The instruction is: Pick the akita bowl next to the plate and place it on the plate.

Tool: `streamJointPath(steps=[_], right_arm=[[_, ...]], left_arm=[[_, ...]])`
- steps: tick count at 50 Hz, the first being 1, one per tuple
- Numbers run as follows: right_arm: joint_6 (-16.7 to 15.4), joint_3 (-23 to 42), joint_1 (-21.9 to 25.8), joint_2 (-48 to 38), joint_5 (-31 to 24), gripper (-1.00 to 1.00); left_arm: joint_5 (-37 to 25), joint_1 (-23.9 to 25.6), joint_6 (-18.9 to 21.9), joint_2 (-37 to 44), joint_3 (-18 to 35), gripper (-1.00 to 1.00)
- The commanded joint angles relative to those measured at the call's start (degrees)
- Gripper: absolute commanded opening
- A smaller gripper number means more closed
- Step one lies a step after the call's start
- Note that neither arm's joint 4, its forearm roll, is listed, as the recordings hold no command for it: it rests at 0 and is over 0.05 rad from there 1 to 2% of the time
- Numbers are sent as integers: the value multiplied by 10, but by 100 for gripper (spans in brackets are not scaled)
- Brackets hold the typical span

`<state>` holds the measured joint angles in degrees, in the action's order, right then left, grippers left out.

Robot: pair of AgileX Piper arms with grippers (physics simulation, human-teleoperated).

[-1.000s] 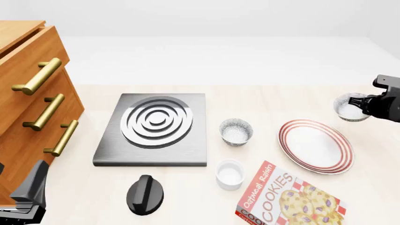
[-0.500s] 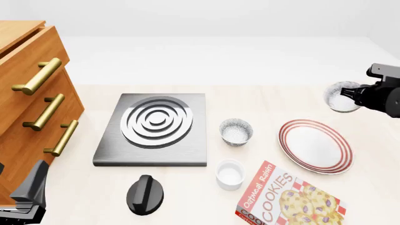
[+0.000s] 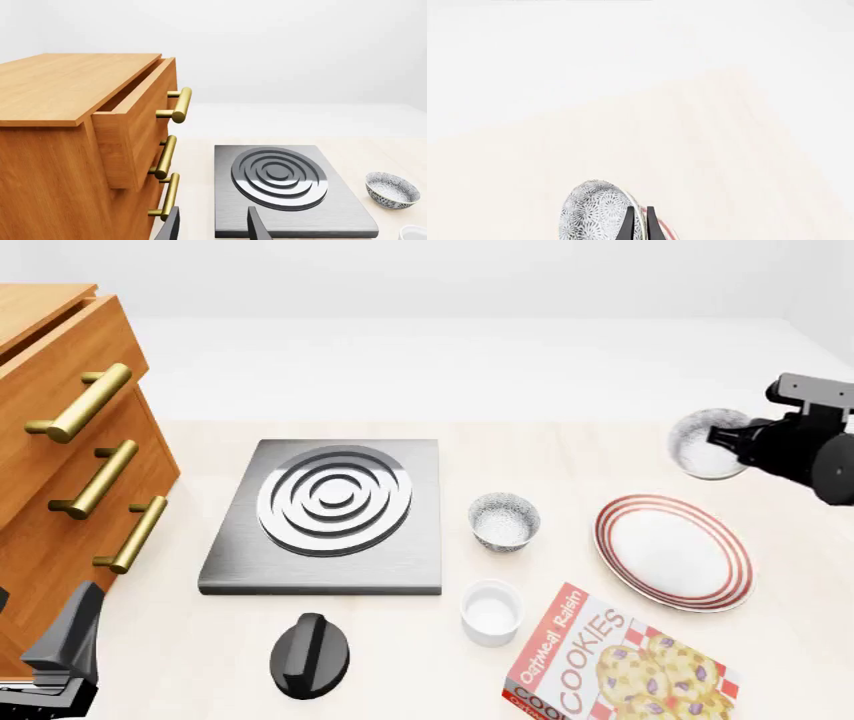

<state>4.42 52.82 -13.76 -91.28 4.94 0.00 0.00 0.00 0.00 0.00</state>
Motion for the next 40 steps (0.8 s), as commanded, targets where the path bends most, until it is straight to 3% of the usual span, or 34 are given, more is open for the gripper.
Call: streamJointPath(steps=[1,40], right_arm=[[21,-31,24,32,7,-100],[58,-143,54,27,89,-100]], left_arm=[[0,0,0,0,0,100],[0,0,0,0,0,100]])
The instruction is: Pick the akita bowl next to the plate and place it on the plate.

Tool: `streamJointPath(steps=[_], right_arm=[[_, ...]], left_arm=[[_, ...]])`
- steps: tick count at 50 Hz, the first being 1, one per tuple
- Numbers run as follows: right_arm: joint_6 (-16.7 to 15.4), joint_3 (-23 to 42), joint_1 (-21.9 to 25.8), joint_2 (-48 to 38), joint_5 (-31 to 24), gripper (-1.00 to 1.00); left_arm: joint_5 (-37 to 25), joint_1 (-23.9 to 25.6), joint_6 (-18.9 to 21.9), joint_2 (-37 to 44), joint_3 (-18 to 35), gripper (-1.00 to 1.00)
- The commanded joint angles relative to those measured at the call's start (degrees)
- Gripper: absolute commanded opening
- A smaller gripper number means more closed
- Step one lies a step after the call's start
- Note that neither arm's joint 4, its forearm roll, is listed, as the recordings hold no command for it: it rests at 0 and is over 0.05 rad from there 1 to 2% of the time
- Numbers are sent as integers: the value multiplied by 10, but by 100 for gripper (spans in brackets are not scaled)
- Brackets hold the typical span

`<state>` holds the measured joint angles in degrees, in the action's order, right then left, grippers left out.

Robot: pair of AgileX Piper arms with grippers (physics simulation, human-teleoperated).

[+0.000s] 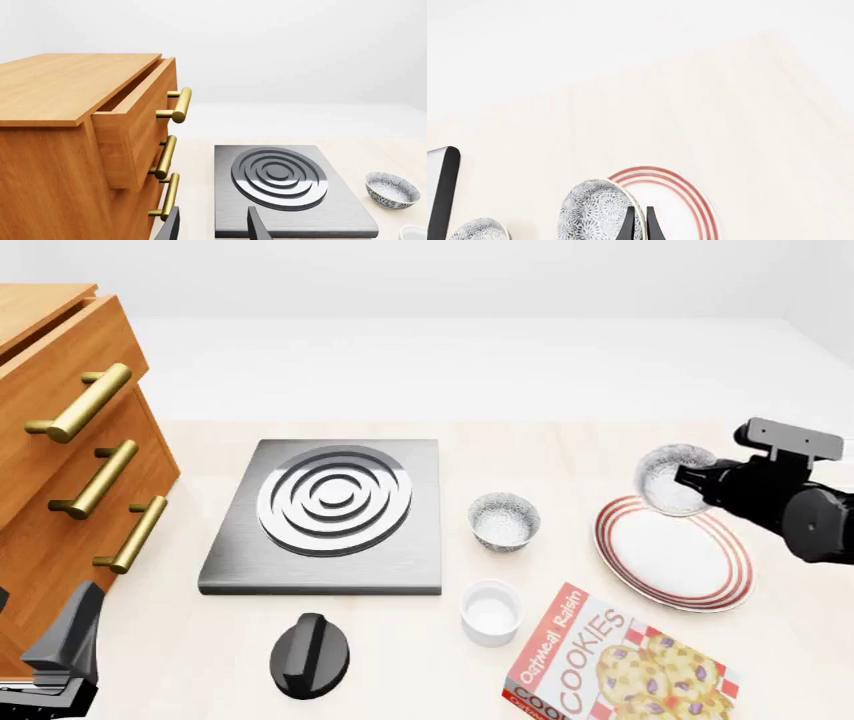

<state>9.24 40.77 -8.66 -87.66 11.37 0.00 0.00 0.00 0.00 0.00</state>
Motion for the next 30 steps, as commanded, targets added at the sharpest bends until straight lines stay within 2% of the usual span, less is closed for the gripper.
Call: streamJointPath(steps=[1,30], right_arm=[[10,-23,4,-10,25,-100],[26,-45,3,-71,75,-100]], left_arm=[[0,0,0,0,0,100],[0,0,0,0,0,100]])
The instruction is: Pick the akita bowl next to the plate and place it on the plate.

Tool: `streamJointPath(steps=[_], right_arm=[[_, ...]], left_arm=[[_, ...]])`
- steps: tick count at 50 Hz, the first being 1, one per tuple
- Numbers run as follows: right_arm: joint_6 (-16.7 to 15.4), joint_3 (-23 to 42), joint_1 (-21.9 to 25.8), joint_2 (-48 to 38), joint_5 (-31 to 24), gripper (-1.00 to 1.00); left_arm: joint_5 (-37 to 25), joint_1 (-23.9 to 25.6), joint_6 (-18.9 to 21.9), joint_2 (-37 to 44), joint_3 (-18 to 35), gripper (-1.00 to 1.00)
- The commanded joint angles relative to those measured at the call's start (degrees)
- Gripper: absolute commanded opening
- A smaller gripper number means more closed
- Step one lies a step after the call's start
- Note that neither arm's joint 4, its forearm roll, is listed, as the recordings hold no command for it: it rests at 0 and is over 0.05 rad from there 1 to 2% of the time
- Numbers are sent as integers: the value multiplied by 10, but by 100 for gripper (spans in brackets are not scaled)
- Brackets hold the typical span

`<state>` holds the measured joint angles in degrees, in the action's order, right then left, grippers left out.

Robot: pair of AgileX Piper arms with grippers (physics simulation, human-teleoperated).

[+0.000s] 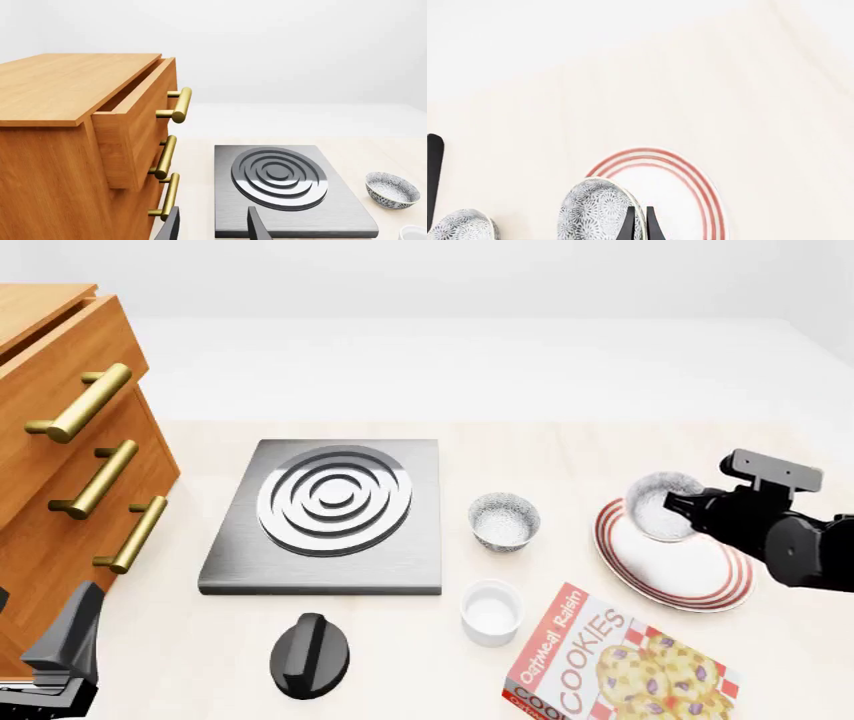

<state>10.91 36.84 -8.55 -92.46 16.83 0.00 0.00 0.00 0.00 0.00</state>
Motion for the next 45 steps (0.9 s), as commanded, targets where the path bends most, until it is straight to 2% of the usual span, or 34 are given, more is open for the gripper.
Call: streamJointPath(steps=[1,21,45], right_arm=[[10,-6,2,-25,21,-100],[15,-17,2,-46,44,-100],[21,-18,6,-43,41,-100]], left_arm=[[0,0,0,0,0,100],[0,0,0,0,0,100],[0,0,0,0,0,100]])
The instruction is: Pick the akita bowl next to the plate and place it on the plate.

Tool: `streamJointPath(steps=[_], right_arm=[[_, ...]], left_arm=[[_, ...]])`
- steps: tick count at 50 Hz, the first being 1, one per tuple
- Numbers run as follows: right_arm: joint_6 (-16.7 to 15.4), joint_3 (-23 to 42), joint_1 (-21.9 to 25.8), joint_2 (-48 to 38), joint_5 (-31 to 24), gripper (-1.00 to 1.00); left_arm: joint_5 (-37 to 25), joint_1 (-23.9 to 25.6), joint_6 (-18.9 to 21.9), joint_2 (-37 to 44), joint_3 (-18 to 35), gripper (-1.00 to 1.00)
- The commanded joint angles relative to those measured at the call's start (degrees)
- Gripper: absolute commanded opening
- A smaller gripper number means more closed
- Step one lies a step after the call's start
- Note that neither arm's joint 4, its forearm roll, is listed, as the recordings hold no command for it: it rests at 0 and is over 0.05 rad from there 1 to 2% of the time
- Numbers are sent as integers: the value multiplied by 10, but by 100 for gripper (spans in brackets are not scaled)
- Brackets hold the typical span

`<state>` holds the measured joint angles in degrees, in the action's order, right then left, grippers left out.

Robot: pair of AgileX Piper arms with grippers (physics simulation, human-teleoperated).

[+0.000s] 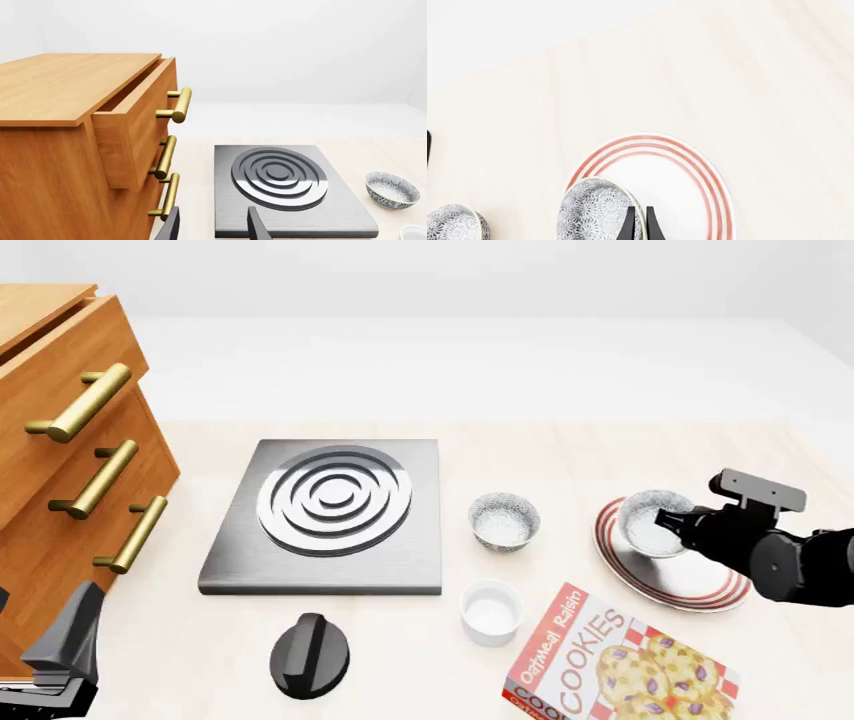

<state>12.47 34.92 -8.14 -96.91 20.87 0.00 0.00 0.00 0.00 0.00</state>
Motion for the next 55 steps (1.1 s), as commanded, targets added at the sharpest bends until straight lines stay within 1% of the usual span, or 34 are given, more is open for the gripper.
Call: streamJointPath(steps=[1,5,6,39,55], right_arm=[[6,1,2,2,1,-100],[6,0,2,1,1,-100],[7,0,2,3,0,100],[9,-7,1,11,2,100],[14,-10,14,46,-13,100]], left_arm=[[0,0,0,0,0,100],[0,0,0,0,0,100],[0,0,0,0,0,100],[0,0,0,0,0,100],[0,0,0,0,0,100]])
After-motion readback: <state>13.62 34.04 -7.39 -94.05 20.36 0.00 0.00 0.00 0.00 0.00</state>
